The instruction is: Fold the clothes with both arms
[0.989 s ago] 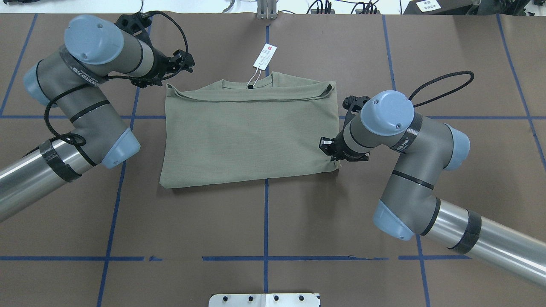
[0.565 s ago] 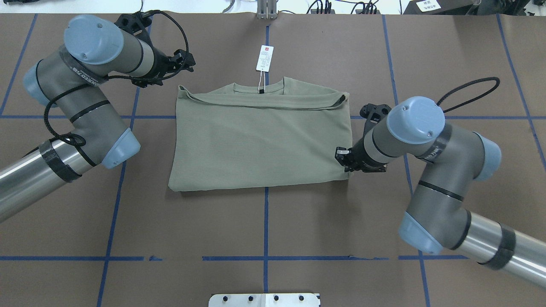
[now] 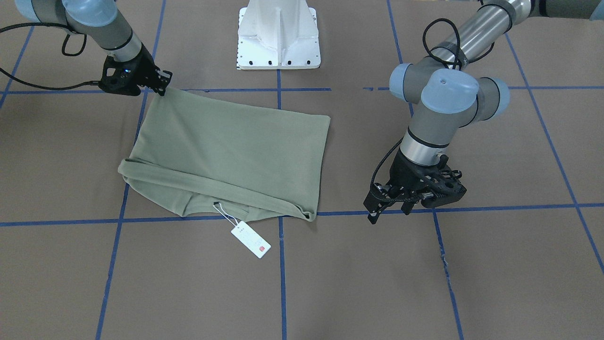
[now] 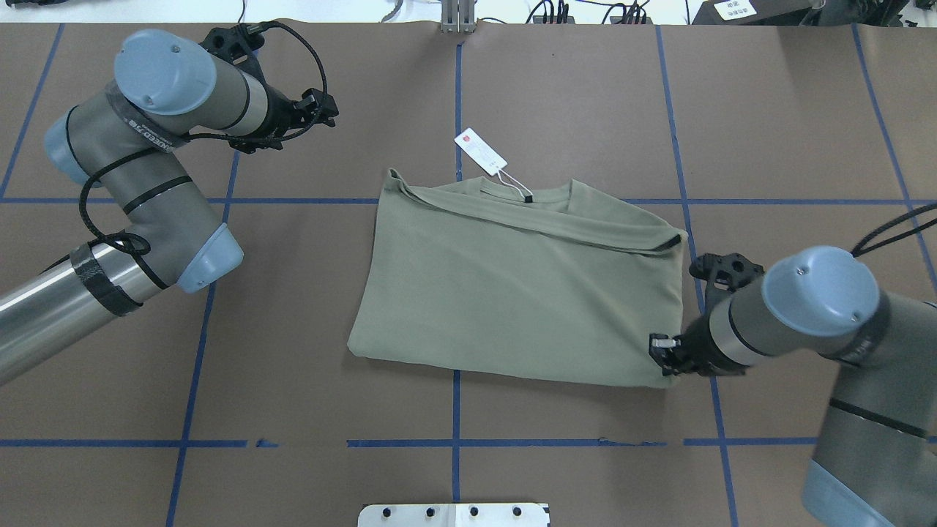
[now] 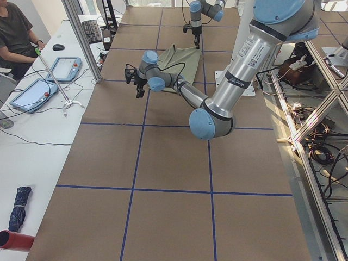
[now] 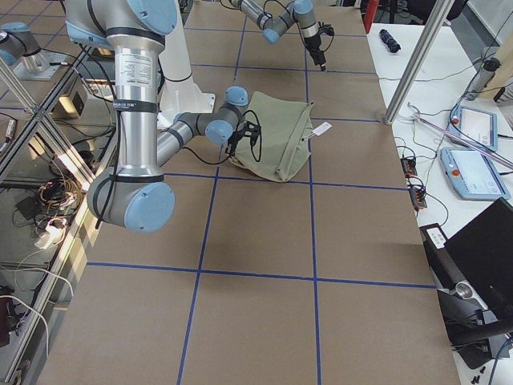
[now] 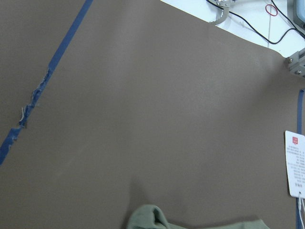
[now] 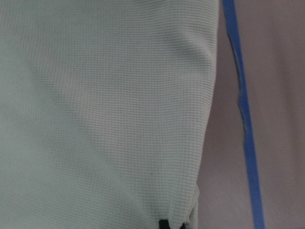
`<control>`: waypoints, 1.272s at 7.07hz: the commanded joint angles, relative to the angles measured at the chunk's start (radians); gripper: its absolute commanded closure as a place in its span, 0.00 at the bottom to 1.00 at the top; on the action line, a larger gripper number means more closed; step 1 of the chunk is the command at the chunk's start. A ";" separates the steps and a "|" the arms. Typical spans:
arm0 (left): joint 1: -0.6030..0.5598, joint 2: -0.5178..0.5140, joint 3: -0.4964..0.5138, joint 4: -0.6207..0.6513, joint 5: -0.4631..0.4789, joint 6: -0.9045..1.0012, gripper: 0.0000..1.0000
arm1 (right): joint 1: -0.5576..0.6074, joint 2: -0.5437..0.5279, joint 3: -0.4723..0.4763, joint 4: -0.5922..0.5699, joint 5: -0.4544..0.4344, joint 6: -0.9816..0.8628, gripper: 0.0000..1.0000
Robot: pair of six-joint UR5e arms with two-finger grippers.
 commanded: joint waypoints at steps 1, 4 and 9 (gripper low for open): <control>0.002 0.000 0.000 -0.001 0.001 0.001 0.00 | -0.187 -0.086 0.073 0.001 0.097 0.094 1.00; 0.020 0.000 -0.007 -0.004 -0.005 -0.001 0.00 | -0.208 -0.065 0.096 0.007 0.087 0.227 0.00; 0.317 0.080 -0.237 0.007 -0.093 -0.303 0.00 | 0.244 0.153 0.078 0.007 0.095 0.129 0.00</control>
